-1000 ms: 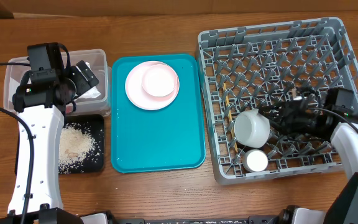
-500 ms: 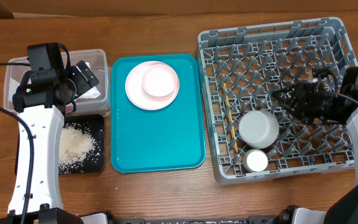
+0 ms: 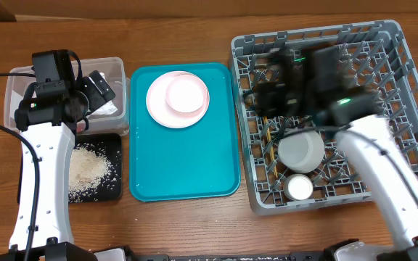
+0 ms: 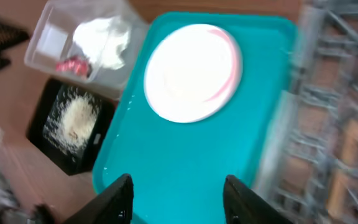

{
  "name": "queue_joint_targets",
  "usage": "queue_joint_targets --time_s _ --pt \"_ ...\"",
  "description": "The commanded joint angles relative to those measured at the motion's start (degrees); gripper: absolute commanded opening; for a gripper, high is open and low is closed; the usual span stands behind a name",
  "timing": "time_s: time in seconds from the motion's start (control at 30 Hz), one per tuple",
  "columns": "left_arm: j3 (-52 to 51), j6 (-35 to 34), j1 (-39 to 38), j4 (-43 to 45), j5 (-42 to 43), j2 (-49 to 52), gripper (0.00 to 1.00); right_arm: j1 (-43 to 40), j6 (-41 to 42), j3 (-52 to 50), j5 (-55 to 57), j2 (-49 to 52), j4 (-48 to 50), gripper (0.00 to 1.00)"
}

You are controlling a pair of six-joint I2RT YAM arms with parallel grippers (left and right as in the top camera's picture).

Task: Sort waste into correct bins and load items into the dishwasher
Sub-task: 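Move the right gripper to the small pink plate on the teal tray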

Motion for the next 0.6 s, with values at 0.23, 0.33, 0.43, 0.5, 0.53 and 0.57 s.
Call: queue_joint_targets --time_s 0.23,0.33,0.43,0.5,0.53,0.57 --pt "1.22 -0.55 -0.04 0.11 -0.09 -0.17 1.00 20.00 -3.87 1.27 22.56 8.37 12.66 0.55" --pt "1.22 -0.55 -0.04 0.11 -0.09 -0.17 1.00 21.64 -6.56 1.27 22.77 12.55 16.11 0.57" --pt "1.22 -0.55 -0.04 0.11 -0.09 -0.17 1.00 21.84 -9.92 1.27 22.80 16.90 19.71 0.59" --pt "1.22 -0.55 -0.04 0.11 -0.09 -0.17 1.00 21.73 -11.15 1.27 22.80 19.45 22.36 0.60" --pt "1.22 -0.55 -0.04 0.11 -0.09 -0.17 1.00 21.73 -11.28 1.27 22.82 20.52 23.76 0.61" --pt "1.22 -0.55 -0.04 0.11 -0.09 -0.17 1.00 21.64 -11.87 1.27 22.77 21.68 25.49 0.62"
